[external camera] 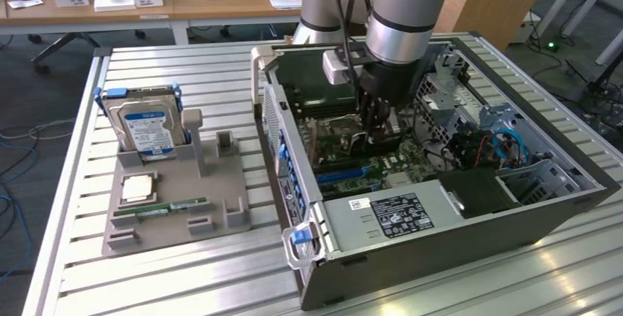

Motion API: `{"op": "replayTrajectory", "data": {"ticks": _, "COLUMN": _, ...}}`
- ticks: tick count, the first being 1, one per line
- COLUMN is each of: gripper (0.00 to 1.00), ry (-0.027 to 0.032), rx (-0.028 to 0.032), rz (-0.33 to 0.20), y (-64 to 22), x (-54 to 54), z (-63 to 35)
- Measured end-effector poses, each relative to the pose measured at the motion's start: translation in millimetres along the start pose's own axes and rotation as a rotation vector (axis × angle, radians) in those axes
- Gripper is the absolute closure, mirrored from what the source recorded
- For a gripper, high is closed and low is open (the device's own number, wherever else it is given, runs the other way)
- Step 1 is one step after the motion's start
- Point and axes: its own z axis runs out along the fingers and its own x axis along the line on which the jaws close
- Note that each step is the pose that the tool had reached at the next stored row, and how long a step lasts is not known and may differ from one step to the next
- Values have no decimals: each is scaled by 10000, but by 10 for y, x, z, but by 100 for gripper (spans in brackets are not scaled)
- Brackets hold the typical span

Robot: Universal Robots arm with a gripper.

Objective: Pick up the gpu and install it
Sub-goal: 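Insert the gpu into the slot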

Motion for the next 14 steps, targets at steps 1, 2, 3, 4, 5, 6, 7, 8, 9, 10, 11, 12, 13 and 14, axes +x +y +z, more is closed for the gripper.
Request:
{"op": "replayTrajectory", "data": {"ticks": 1, "gripper": 74, "ry": -1, "rx": 6, "rz": -1, "y": 0, "x": 0, "z": 14}}
{"op": "replayTrajectory", "data": {"ticks": 2, "gripper": 74, "ry": -1, "rx": 11, "rz": 0, "y": 1, "x": 0, "z": 27}}
{"op": "replayTrajectory", "data": {"ticks": 3, "gripper": 74, "ry": -2, "rx": 15, "rz": 0, "y": 1, "x": 0, "z": 39}}
{"op": "replayTrajectory", "data": {"ticks": 4, "gripper": 74, "ry": -2, "rx": 17, "rz": 0, "y": 2, "x": 0, "z": 48}}
{"op": "replayTrajectory", "data": {"ticks": 5, "gripper": 74, "ry": -1, "rx": 16, "rz": 0, "y": 2, "x": 0, "z": 49}}
{"op": "replayTrajectory", "data": {"ticks": 6, "gripper": 74, "ry": 0, "rx": 15, "rz": 0, "y": 2, "x": 0, "z": 49}}
{"op": "replayTrajectory", "data": {"ticks": 7, "gripper": 74, "ry": 1, "rx": 15, "rz": 0, "y": 2, "x": 0, "z": 48}}
{"op": "replayTrajectory", "data": {"ticks": 8, "gripper": 74, "ry": 0, "rx": 15, "rz": 0, "y": 2, "x": 0, "z": 49}}
{"op": "replayTrajectory", "data": {"ticks": 9, "gripper": 74, "ry": 0, "rx": 15, "rz": 0, "y": 2, "x": 0, "z": 49}}
{"op": "replayTrajectory", "data": {"ticks": 10, "gripper": 74, "ry": -1, "rx": 16, "rz": 0, "y": 2, "x": 0, "z": 49}}
{"op": "replayTrajectory", "data": {"ticks": 11, "gripper": 74, "ry": 0, "rx": 16, "rz": 0, "y": 2, "x": 0, "z": 49}}
{"op": "replayTrajectory", "data": {"ticks": 12, "gripper": 74, "ry": 9, "rx": 11, "rz": 0, "y": 2, "x": 0, "z": 51}}
{"op": "replayTrajectory", "data": {"ticks": 13, "gripper": 74, "ry": 25, "rx": -3, "rz": 1, "y": 3, "x": 0, "z": 52}}
{"op": "replayTrajectory", "data": {"ticks": 14, "gripper": 74, "ry": 35, "rx": -13, "rz": 5, "y": 4, "x": 0, "z": 55}}
